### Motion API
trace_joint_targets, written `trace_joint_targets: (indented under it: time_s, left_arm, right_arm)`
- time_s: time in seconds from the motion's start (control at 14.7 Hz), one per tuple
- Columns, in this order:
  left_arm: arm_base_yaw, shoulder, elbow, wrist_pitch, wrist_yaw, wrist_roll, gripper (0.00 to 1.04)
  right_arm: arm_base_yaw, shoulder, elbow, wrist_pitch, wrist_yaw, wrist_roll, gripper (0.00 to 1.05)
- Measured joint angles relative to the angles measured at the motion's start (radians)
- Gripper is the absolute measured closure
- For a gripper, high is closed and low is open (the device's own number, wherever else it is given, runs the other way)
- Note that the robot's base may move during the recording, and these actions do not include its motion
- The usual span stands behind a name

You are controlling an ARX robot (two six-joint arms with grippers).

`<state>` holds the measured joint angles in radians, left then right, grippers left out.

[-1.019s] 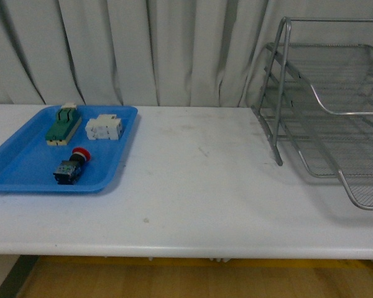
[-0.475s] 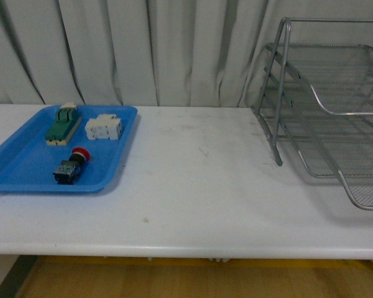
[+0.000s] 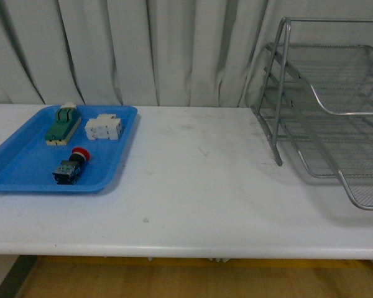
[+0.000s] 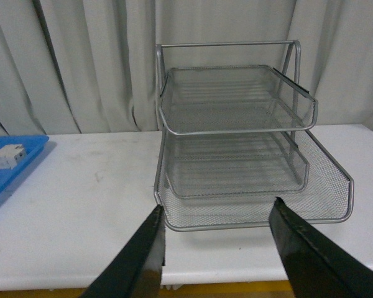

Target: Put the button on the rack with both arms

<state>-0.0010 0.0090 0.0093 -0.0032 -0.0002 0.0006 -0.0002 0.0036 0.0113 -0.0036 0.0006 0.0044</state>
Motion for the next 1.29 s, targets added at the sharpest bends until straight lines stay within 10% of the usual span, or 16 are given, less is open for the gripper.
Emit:
trace_joint_targets:
  time_s: [0.2, 0.54, 0.88, 1.29]
  left_arm:
    - [0.0, 0.0, 0.0, 0.0, 0.0, 0.0, 0.07]
    - [-0.055, 0.317, 0.277, -0.41, 0.09, -0.228, 0.07]
    - [-0.015, 1.015, 0.572, 0.078, 0.127, -0.093, 0.07]
    - [-0.063, 1.855, 1.103, 0.034, 0.023, 0.012, 0.07]
  right_arm:
    - [0.0, 0.0, 0.0, 0.0, 0.0, 0.0, 0.07]
    - [0.0, 0.0, 0.0, 0.0, 0.0, -0.001, 0.06]
    - [0.0, 0.0, 0.0, 0.0, 0.0, -0.002, 0.06]
    - [0.0, 0.0, 0.0, 0.0, 0.0, -0.002, 0.06]
